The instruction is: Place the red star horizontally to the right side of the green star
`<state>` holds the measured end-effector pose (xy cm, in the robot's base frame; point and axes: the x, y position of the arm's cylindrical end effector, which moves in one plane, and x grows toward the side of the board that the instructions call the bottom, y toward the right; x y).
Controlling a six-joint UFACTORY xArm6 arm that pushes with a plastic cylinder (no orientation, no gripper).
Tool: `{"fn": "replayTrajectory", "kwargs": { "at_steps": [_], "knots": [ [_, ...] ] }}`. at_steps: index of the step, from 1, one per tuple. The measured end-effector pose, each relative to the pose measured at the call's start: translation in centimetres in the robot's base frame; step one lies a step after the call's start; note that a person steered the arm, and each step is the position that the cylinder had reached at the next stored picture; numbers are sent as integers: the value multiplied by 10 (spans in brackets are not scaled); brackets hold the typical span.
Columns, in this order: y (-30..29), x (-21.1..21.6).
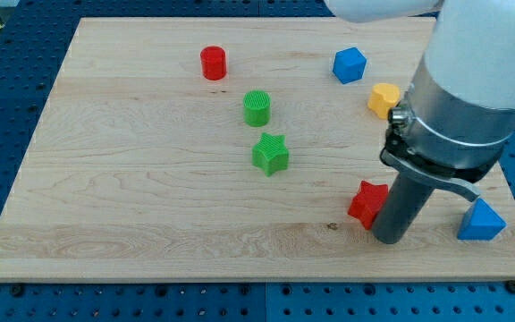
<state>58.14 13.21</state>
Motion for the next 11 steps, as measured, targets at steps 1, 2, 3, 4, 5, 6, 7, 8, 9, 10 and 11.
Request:
{"fn": "replayTrajectory", "kwargs": {
  "at_steps": [1,2,3,4,5,6,7,8,9,10,11],
  "knots": [
    [-2,-8],
    [-2,-24],
    [-2,-32],
    [-2,-22],
    [-24,-18],
    [-38,-25],
    [-35,-47],
    [-32,-66],
    [-32,-78],
    [-36,-72],
    [-36,-50]
  ]
}}
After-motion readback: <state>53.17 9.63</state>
